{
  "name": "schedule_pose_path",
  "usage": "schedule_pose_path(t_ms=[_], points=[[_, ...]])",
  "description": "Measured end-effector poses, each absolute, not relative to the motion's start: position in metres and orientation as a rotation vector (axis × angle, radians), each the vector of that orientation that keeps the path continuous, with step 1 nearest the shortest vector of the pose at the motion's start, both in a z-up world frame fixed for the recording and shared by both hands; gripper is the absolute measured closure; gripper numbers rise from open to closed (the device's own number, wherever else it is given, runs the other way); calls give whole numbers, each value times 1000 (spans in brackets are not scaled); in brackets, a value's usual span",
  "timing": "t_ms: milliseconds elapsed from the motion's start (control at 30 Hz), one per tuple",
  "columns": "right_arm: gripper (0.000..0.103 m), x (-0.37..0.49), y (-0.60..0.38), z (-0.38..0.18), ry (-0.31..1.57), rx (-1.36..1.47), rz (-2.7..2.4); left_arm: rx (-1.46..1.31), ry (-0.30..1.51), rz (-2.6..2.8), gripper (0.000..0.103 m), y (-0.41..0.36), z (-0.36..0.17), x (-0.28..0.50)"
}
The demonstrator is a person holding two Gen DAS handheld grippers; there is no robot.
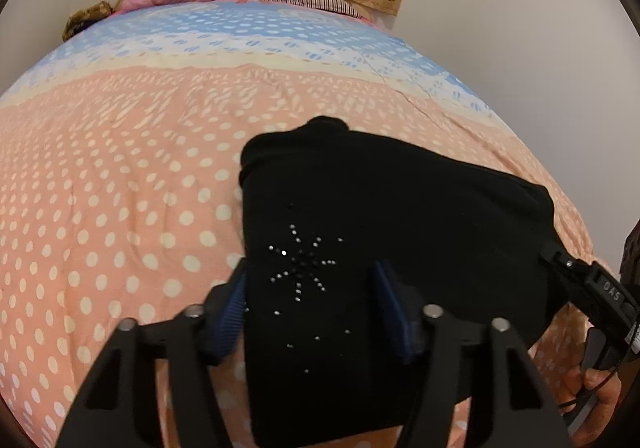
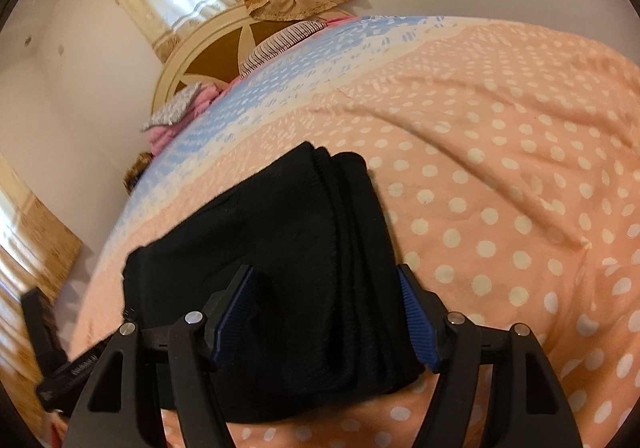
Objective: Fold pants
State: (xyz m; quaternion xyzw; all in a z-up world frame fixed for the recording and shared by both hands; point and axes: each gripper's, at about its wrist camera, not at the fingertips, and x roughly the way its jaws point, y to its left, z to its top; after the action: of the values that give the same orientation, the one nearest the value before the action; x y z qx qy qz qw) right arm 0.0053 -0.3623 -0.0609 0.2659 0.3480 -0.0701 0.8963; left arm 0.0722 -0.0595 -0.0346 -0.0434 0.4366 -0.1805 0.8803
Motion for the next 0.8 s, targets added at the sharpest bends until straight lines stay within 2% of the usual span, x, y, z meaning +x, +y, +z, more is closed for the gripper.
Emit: schedule_pose_path(t_ms=[133, 200, 300, 433, 800], points=[[54, 9, -346, -59, 732, 458, -157, -74, 897, -383, 61, -61, -34, 72], [61, 8, -339, -57, 722, 411, -162, -68, 888, -389, 73, -62, -33, 72], [70, 9, -322, -51, 710, 283, -185, -29, 865, -390, 83, -66, -28, 69], [74, 8, -311, -45, 692, 199, -205, 2, 844, -394, 85, -69, -20, 67], [75, -6, -287, -3, 605, 189, -201, -37, 802, -427, 89, -51, 2, 67]])
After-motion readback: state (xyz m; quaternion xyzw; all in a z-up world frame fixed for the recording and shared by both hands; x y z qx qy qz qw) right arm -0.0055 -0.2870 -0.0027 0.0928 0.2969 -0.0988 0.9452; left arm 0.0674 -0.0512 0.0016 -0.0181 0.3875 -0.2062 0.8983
